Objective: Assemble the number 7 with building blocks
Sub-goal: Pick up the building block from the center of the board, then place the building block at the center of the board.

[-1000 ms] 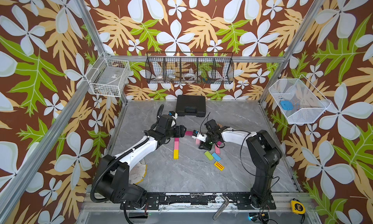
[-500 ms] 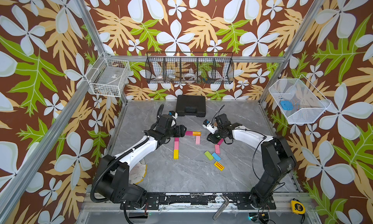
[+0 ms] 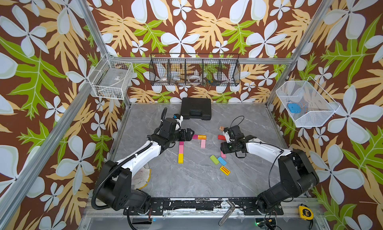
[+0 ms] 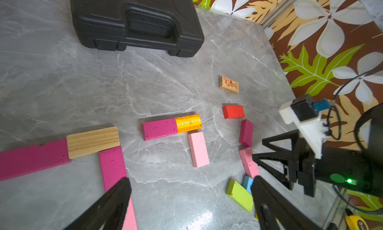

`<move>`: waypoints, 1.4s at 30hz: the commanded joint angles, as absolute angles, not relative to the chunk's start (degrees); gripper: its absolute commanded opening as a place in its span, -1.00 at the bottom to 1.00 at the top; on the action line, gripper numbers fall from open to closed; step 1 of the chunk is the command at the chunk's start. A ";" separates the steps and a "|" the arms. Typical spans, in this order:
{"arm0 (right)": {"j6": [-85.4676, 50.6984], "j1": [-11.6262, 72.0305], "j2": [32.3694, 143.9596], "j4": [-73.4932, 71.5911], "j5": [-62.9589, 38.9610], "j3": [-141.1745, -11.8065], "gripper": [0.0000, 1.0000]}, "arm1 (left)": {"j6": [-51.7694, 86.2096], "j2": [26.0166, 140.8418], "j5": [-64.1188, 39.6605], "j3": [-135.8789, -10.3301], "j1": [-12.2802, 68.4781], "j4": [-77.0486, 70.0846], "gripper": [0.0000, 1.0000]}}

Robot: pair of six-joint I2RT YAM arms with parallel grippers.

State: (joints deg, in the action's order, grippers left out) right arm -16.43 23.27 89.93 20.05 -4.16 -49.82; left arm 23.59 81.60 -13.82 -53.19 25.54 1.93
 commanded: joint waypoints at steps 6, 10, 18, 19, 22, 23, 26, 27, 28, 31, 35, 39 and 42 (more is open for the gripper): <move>-20.74 24.42 89.53 14.90 -7.90 -46.76 0.18 | 24.21 80.49 -15.71 -52.39 25.58 -1.36 1.00; -21.31 26.32 91.58 14.32 -6.66 -46.93 0.11 | 24.76 80.11 -16.06 -52.04 25.62 -1.84 1.00; -22.59 26.74 93.73 13.58 -2.05 -47.19 -0.27 | 24.95 79.39 -16.11 -51.64 25.58 -1.89 1.00; -22.60 26.74 93.86 13.55 -1.94 -47.43 -0.33 | 25.04 79.31 -16.08 -51.59 25.59 -1.88 1.00; -22.19 26.74 94.21 13.51 -1.82 -48.50 -0.44 | 25.22 79.23 -15.92 -51.59 25.62 -1.92 1.00; -22.08 26.73 94.15 13.53 -1.90 -48.97 -0.45 | 25.26 79.12 -15.91 -51.59 25.67 -1.84 1.00; -21.87 26.98 93.17 12.69 -2.99 -50.71 -0.48 | 25.71 78.78 -15.57 -51.58 25.70 -1.59 1.00; -21.82 27.31 92.62 12.28 -3.42 -51.32 -0.48 | 25.88 78.63 -15.40 -51.59 25.66 -1.45 1.00; -21.97 27.56 92.02 12.22 -3.83 -52.06 -0.48 | 26.05 78.44 -15.14 -51.57 25.75 -1.33 1.00; -24.02 30.10 90.86 11.89 -4.74 -53.39 -0.49 | 26.60 77.97 -14.60 -51.27 25.84 -1.29 1.00; -30.15 35.95 90.44 10.15 -3.88 -52.54 -0.49 | 28.57 76.46 -13.25 -49.12 25.84 -3.21 1.00; -37.55 42.07 91.21 6.73 -1.39 -50.85 -0.50 | 28.80 74.09 -9.73 -48.06 25.88 -2.67 1.00; -41.47 45.25 92.40 5.04 0.92 -50.70 -0.50 | 29.39 72.06 -8.63 -46.93 25.84 -3.55 1.00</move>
State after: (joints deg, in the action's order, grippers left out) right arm -35.35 43.64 91.81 8.16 -2.57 -50.70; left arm 28.34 73.17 -10.76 -47.53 25.78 -1.26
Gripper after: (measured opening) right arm 0.257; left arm 0.998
